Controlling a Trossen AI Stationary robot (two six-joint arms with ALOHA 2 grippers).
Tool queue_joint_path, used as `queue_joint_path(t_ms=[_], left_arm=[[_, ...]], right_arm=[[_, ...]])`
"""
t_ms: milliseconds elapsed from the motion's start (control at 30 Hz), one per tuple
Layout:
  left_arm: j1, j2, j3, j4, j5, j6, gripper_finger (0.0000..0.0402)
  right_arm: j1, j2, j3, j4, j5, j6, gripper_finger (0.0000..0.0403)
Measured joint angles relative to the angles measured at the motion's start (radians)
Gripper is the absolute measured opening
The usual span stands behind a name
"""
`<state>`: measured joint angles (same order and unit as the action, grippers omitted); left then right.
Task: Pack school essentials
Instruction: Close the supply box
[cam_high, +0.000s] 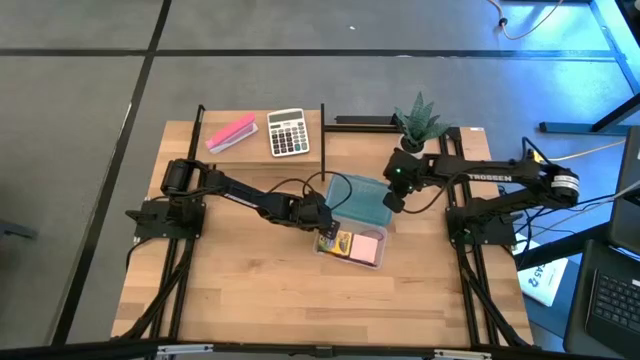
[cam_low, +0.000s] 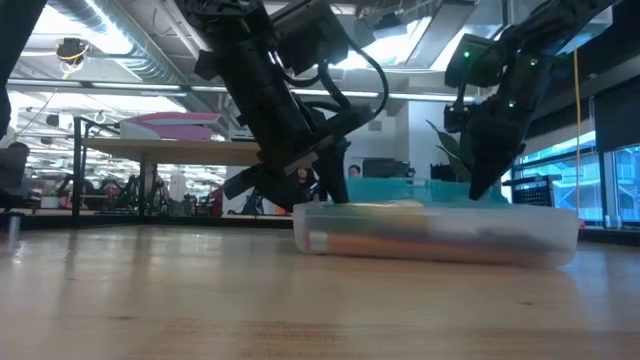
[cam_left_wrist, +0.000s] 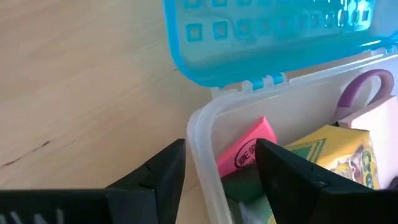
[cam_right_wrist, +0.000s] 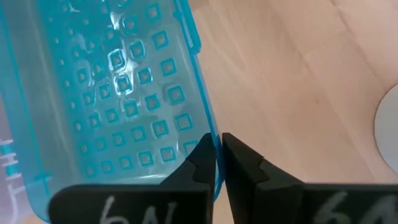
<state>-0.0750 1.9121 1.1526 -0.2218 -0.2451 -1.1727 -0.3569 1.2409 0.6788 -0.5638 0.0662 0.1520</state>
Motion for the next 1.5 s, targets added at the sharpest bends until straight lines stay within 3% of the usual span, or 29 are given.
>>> queue_joint_path(t_ms=[600, 1000, 1333, 1500], left_arm=[[0.001, 0.0, 0.0, -0.033, -0.008, -0.004, 0.0122], [0.001, 0.0, 0.0, -0.032, -0.009, -0.005, 0.0068], [0.001, 0.0, 0.0, -0.033, -0.01, -0.004, 0.0013], [0.001, 0.0, 0.0, -0.034, -0.009, -0.016, 0.0004]], right_arm=[[0.0, 0.03, 0.0, 0.023, -0.005, 0.001, 0.0027], [0.0, 0.029, 0.0, 0.024, -0.008, 0.0, 0.0105], [0.0, -0.092, 0.059, -0.147, -0.021, 0.035, 0.0114], [0.003, -0.184, 0.023, -0.226, -0.184, 0.143, 0.0114]])
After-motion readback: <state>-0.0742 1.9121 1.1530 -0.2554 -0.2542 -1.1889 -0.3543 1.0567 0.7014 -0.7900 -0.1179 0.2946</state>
